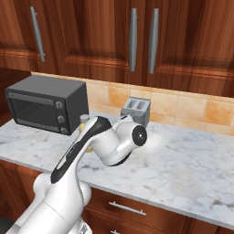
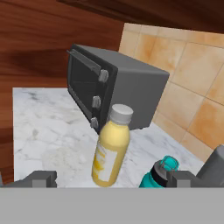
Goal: Move the drinks to the dining counter.
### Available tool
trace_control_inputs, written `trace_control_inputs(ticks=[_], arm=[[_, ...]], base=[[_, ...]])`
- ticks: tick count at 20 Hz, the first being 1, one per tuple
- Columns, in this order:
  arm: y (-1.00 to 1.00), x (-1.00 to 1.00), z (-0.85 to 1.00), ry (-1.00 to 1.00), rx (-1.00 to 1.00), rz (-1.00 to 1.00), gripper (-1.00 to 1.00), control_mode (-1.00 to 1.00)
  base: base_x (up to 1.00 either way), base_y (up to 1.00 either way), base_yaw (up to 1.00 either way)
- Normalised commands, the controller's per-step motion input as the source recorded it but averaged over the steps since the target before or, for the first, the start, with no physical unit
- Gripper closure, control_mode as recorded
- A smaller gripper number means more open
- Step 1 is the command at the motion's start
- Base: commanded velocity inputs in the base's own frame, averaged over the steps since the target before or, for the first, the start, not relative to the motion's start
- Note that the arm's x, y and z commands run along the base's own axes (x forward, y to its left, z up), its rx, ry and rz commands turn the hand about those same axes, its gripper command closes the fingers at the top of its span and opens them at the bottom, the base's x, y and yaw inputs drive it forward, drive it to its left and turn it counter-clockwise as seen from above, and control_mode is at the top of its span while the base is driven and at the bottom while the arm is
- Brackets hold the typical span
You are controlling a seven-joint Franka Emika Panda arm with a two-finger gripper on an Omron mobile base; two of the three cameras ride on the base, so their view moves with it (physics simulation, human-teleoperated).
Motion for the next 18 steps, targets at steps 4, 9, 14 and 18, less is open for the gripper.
trace_control_inputs(ticks=[4,9,14,18], arm=[[0.0,0.18,-0.21,0.13,0.14,-0.06,-1.0,-1.0],[0.0,0.15,-0.28,0.06,0.07,-0.04,-1.0,-1.0],[0.0,0.16,-0.24,0.0,0.0,0.0,-1.0,-1.0],[0.0,0.21,-0.07,0.0,0.0,0.0,-1.0,-1.0]], base=[[0.0,0.0,0.0],[0.0,0.0,0.0],[0.0,0.0,0.0],[0.0,0.0,0.0]])
